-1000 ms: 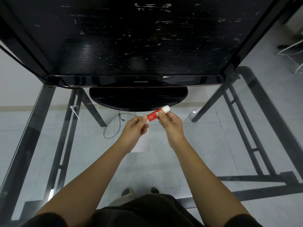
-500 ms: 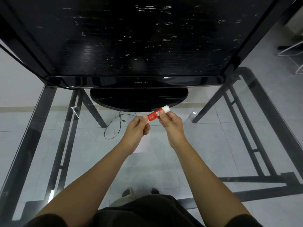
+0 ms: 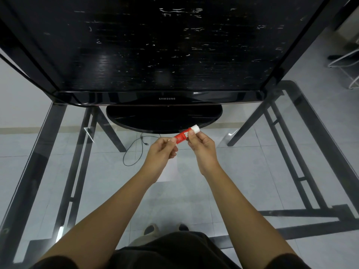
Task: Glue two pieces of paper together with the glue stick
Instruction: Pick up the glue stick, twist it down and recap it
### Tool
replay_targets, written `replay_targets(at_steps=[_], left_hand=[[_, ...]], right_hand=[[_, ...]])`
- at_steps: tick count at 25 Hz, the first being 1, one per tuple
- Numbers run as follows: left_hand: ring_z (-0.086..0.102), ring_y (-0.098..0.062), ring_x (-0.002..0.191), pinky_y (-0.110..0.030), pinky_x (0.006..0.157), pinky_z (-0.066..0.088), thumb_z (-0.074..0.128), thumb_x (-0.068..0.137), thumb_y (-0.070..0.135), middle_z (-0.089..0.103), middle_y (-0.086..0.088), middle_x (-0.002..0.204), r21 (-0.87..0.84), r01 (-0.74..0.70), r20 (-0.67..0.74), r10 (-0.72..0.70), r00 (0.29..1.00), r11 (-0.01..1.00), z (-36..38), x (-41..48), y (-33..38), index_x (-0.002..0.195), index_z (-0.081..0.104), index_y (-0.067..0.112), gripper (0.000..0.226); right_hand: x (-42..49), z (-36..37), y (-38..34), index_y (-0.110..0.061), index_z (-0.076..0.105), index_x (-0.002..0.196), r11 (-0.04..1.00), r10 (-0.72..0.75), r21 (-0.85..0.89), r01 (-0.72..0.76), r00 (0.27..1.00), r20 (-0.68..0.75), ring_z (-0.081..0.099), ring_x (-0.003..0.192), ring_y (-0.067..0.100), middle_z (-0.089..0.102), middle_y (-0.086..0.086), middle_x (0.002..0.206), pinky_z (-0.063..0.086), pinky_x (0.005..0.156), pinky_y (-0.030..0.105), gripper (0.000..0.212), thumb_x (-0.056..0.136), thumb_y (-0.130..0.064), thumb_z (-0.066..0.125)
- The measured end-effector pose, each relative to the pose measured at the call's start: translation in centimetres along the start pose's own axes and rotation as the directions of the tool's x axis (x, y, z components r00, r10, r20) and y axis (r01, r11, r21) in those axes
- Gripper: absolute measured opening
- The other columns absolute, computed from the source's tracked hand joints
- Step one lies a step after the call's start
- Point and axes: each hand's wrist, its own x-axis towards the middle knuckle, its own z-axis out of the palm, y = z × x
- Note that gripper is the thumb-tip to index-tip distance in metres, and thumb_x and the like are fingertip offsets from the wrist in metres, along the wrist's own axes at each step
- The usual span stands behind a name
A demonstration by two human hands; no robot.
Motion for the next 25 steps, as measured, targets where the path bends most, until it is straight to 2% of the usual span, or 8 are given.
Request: replay_targets(at_steps=[7,10,12,16,18,21,23,25], left_hand=[[0.047,-0.005,0.054,-0.017,0.056,0.041,0.041,0.09,0.053,0.052,0.006,0.062,0.054,0.121,0.067,-0.124,0.99,0.991,-0.1,0.6,0.6,0.09,0.062,0.014,0.044],[0.065,-0.007,0.075,-0.017,0.07,0.05,0.047,0.09,0.047,0.067,0.004,0.09,0.139,0.009,0.044,-0.015,0.999,0.99,-0.3,0.9,0.4,0.11,0.06,0.016,0.04],[0.065,-0.003,0.084,-0.015,0.072,0.05,0.056,0.086,0.044,0.064,0.01,0.101,0.325,-0.116,0.038,0.11,0.993,0.939,-0.7,1.1,0.4,0.118,0.057,0.023,0.038],[0.056,-0.002,0.06,-0.005,0.06,0.042,0.065,0.083,0.032,0.066,0.006,0.074,0.653,-0.338,0.106,0.361,0.927,0.678,-1.0,1.5,-0.3,0.104,0.066,0.018,0.026],[0.052,-0.006,0.055,-0.008,0.053,0.039,0.065,0.084,0.029,0.062,0.002,0.068,0.691,-0.332,0.092,0.378,0.921,0.642,-1.2,1.8,-0.5,0.103,0.066,0.014,0.025],[0.054,-0.012,0.057,-0.01,0.054,0.037,0.065,0.084,0.029,0.065,-0.003,0.072,0.711,-0.297,0.066,0.36,0.931,0.638,-1.8,2.2,-0.8,0.103,0.066,0.011,0.026],[0.058,-0.014,0.061,-0.01,0.056,0.039,0.065,0.083,0.028,0.068,-0.004,0.077,0.718,-0.29,0.059,0.36,0.931,0.633,-2.2,2.5,-1.0,0.104,0.066,0.011,0.027],[0.059,-0.014,0.064,-0.01,0.058,0.039,0.065,0.083,0.029,0.069,-0.004,0.082,0.723,-0.268,0.045,0.345,0.938,0.637,-2.6,2.6,-0.9,0.106,0.065,0.011,0.029]], right_hand=[[0.4,-0.3,-0.1,-0.009,0.063,0.114,1.0,-0.008,0.02,0.007,1.0,0.014,0.061,0.109,0.015,0.068,0.006,0.106,0.044,0.102,0.031,0.034,0.09,-0.033,0.055],[0.8,-0.5,0.1,-0.01,0.064,0.113,1.0,-0.004,0.004,0.004,1.0,-0.004,0.063,0.106,0.014,0.069,0.006,0.107,0.047,0.096,0.027,0.033,0.09,-0.033,0.057],[1.0,-0.6,0.5,-0.013,0.067,0.107,1.0,0.006,-0.013,-0.006,1.0,-0.03,0.066,0.099,0.011,0.07,0.004,0.102,0.049,0.089,0.023,0.029,0.087,-0.034,0.061],[1.9,-1.0,1.6,-0.021,0.07,0.091,0.988,0.017,-0.153,-0.015,1.0,0.018,0.066,0.09,0.011,0.071,-0.002,0.089,0.05,0.08,0.021,0.022,0.083,-0.041,0.065],[2.8,-1.4,2.5,-0.026,0.064,0.103,0.971,0.014,-0.238,-0.007,1.0,0.025,0.062,0.094,0.007,0.066,-0.013,0.094,0.047,0.078,0.016,0.03,0.082,-0.046,0.064],[4.5,-3.2,4.0,-0.024,0.056,0.119,0.948,-0.069,-0.317,0.013,0.983,-0.169,0.056,0.108,0.009,0.059,-0.011,0.113,0.041,0.082,0.011,0.035,0.086,-0.037,0.061],[5.7,-4.7,4.9,-0.016,0.055,0.124,0.839,-0.192,-0.541,0.047,0.958,-0.214,0.053,0.115,0.019,0.056,0.003,0.124,0.044,0.092,0.018,0.034,0.09,-0.02,0.058],[7.0,-5.6,5.7,-0.013,0.05,0.131,0.628,-0.235,-0.772,0.104,0.97,-0.06,0.049,0.123,0.024,0.052,0.009,0.133,0.04,0.104,0.03,0.04,0.091,-0.014,0.055]])
